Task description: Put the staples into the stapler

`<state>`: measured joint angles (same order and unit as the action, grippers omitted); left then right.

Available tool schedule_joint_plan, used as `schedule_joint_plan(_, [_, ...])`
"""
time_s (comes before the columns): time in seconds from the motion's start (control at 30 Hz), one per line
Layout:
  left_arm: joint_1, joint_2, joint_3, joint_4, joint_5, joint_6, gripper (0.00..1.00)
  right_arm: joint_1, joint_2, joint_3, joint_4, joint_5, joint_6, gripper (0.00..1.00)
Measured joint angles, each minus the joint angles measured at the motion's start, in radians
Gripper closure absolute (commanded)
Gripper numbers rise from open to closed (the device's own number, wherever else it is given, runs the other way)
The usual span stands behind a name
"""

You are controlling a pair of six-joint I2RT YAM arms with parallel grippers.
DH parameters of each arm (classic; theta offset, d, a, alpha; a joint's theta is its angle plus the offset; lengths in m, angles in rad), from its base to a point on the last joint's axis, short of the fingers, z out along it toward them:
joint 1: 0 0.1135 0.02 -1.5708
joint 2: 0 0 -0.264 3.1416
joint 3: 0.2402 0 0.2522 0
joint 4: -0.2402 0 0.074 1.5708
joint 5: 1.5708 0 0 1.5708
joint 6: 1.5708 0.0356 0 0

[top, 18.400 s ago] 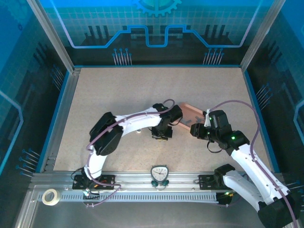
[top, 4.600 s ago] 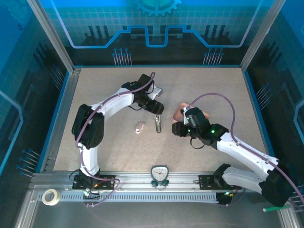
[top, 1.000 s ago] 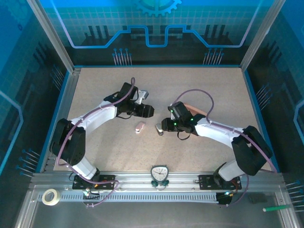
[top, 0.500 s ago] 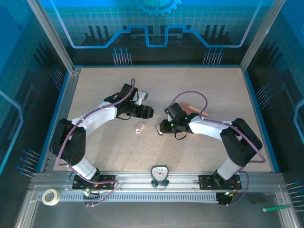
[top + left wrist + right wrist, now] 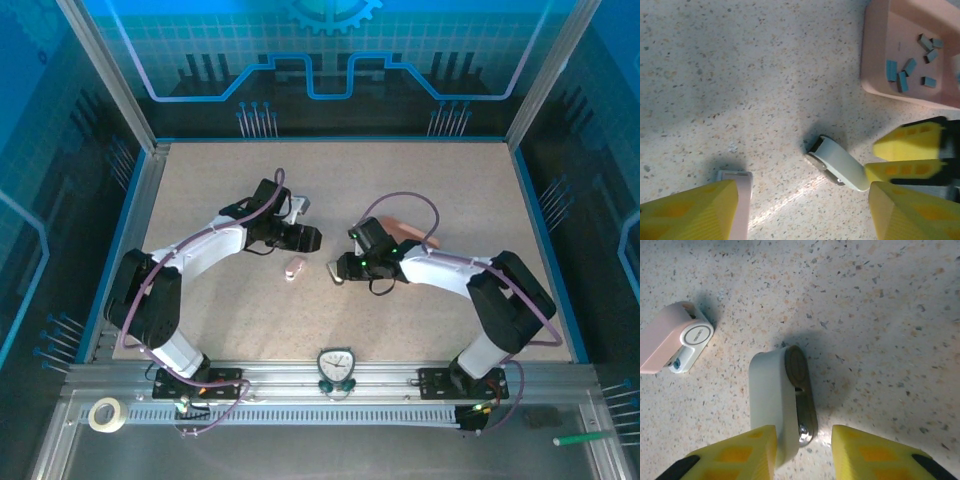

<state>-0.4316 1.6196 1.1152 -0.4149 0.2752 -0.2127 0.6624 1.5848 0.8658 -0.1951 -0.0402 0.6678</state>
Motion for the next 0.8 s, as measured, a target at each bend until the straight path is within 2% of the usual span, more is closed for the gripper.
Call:
schedule_joint_plan(0.3, [0.054, -0.007, -0.037, -0.063, -0.056, -0.060, 0.28, -0.023, -0.201, 0.022, -0.042, 0.024, -0.023, 0.58])
schedule_joint_plan(0.5, [0.058, 0.011, -0.056, -0.080, -0.062, -0.090, 0.34, -0.080, -0.309, -0.027, -0.049, 0.038, -0.026, 0.58])
schedule_joint_plan(0.63, [0.058, 0.062, -0.058, -0.074, -0.057, -0.108, 0.44, -0.091, -0.329, -0.052, -0.066, 0.040, -0.026, 0.58])
schedule_joint_plan(0.8, [0.055, 0.100, -0.073, -0.074, -0.030, -0.126, 0.48, -0.094, -0.343, -0.070, -0.075, 0.040, -0.026, 0.58])
